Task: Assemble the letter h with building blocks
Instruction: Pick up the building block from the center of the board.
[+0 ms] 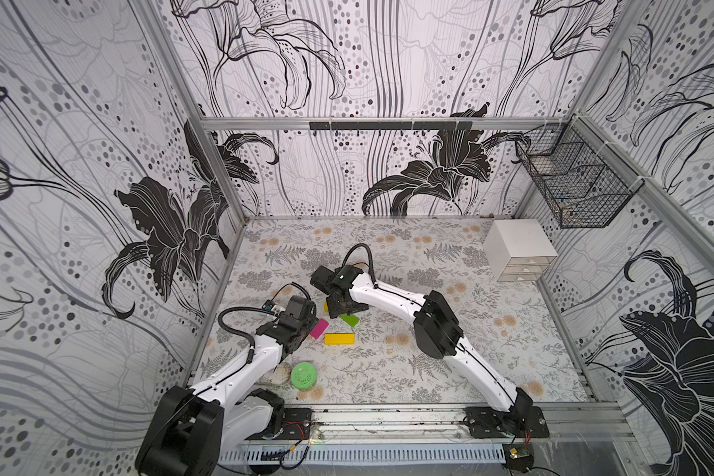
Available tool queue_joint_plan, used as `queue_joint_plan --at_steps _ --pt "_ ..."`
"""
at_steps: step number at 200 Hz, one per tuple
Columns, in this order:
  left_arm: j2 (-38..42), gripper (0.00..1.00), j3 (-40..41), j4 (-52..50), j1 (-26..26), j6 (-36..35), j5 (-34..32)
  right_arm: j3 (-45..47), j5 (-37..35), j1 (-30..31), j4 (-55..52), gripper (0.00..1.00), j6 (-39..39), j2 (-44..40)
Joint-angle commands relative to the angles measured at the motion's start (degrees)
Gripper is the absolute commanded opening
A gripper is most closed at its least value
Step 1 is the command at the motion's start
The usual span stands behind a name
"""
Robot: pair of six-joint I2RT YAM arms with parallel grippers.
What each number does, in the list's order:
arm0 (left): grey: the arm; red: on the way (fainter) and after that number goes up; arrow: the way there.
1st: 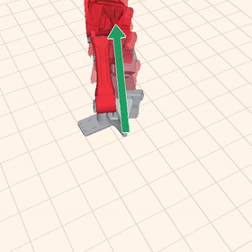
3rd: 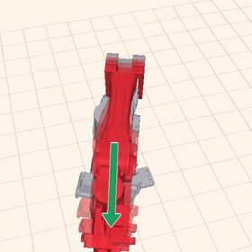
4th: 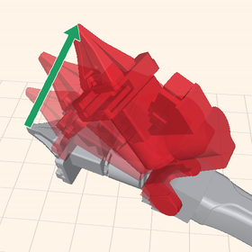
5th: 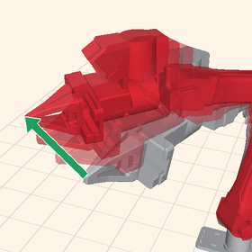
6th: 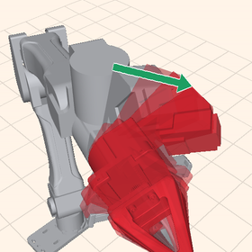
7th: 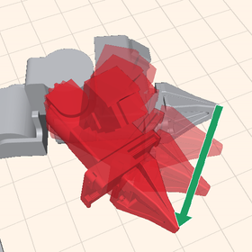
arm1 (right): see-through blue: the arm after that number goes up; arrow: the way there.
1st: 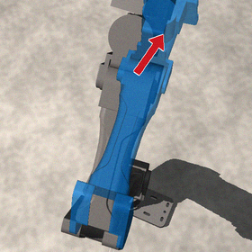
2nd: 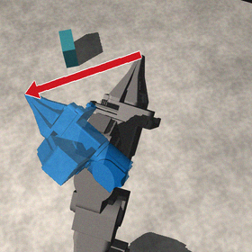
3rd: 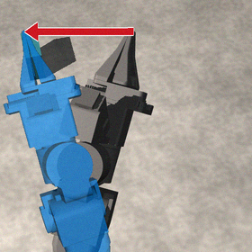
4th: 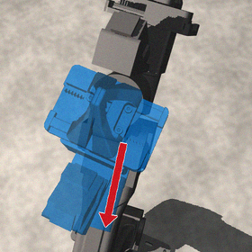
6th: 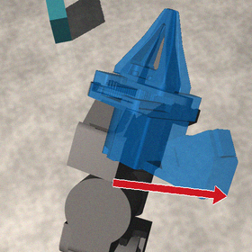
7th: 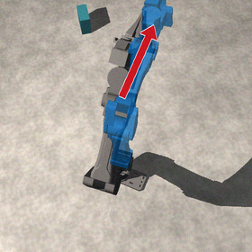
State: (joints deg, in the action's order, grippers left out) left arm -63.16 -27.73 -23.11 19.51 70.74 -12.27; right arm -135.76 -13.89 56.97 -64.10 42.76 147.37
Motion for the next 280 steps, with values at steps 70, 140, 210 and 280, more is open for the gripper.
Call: queue_joint_plan --at_steps 70,140,210,280 --pt "-2.9 0.62 0.8 3.9 -0.3 -1.0 1.8 24.6 -1.2 1.9 3.0 0.77 6.1 -14.6" --pt "-4.0 0.61 0.6 4.7 -0.3 -1.2 2.5 30.2 -1.5 2.1 6.0 0.8 7.5 -18.1" --pt "-4.8 0.62 0.3 5.0 -0.3 -1.9 2.5 38.2 0.0 1.7 14.8 0.72 6.6 -20.6" --pt "-5.8 0.61 -0.8 5.6 -0.3 -3.3 2.8 38.7 -0.2 1.8 14.7 0.58 5.2 -20.8"
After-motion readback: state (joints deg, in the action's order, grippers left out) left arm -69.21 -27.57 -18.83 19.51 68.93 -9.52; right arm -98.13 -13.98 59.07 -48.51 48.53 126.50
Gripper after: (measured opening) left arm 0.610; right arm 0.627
